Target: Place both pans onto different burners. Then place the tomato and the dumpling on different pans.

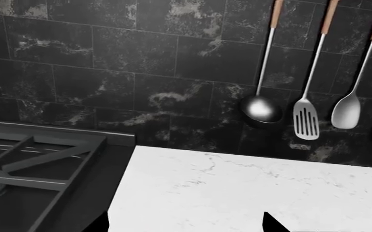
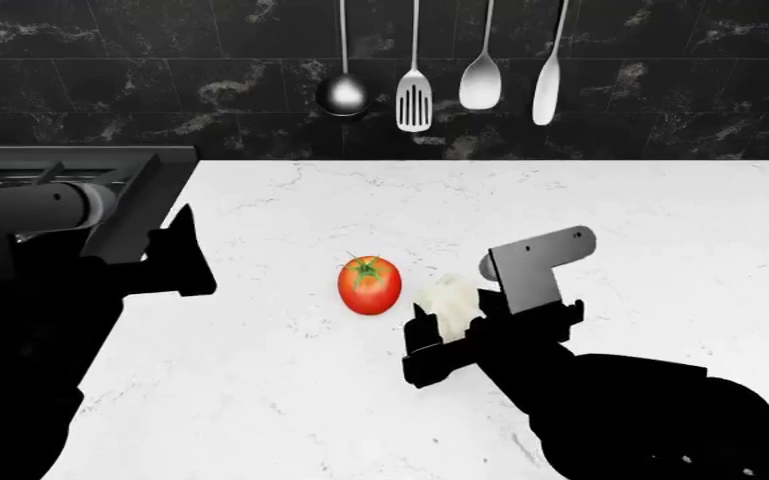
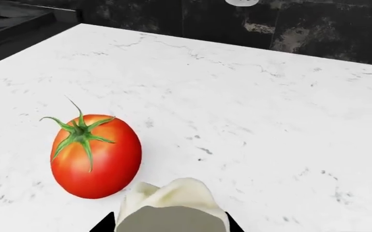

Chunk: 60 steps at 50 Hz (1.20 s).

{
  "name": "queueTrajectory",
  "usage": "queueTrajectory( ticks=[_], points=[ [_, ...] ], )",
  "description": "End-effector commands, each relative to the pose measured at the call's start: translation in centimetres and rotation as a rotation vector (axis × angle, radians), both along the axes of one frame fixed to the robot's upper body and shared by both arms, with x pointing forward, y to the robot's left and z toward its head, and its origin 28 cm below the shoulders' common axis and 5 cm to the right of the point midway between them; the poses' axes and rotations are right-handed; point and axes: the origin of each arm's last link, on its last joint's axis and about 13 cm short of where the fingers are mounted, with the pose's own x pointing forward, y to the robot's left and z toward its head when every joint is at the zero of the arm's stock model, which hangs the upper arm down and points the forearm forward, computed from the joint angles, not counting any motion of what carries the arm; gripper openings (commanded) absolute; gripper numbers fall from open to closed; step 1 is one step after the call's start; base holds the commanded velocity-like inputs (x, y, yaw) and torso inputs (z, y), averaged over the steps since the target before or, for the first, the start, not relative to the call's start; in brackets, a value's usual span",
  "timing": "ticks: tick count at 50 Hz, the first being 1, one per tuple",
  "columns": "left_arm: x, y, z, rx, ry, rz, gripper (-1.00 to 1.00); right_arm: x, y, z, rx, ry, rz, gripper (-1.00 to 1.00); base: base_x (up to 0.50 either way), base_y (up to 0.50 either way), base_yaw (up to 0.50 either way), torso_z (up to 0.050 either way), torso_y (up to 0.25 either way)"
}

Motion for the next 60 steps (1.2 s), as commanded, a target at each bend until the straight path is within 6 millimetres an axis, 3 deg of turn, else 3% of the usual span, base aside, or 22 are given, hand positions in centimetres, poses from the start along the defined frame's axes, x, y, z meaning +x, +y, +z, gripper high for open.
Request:
queueTrajectory(
  ticks=[1, 8, 18, 24, 38, 60],
  points=[
    [-0.1, -0.3, 0.2, 0.027, -0.009, -0.023, 1.00, -2.6, -1.2, 3.0, -0.012, -0.120, -0.048, -1.00, 0.00, 0.00, 0.00, 0.000, 0.000],
    [-0.2, -0.9, -0.1, 0.058, 0.013, -0.062, 1.00, -4.4, -2.1, 5.1, 0.009, -0.197, -0.091, -1.00, 0.00, 0.00, 0.00, 0.000, 0.000],
    [-0.3, -2.8, -0.3, 0.125, 0.036, -0.213, 1.00, -5.4, -2.9, 6.7, -0.001, -0.268, -0.143, -1.00, 0.00, 0.00, 0.00, 0.000, 0.000],
    [0.1, -4.5, 0.6, 0.151, 0.035, -0.299, 1.00, -5.7, -3.2, 7.4, 0.002, -0.301, -0.162, -1.00, 0.00, 0.00, 0.00, 0.000, 0.000],
    [-0.3, -6.9, -0.8, 0.175, 0.065, -0.407, 1.00, -6.2, -3.3, 7.4, 0.009, -0.315, -0.173, -1.00, 0.00, 0.00, 0.00, 0.000, 0.000],
    [3.5, -9.8, -3.2, 0.158, 0.165, -0.461, 1.00, -6.2, -3.5, 6.5, 0.034, -0.306, -0.167, -1.00, 0.00, 0.00, 0.00, 0.000, 0.000]
  ],
)
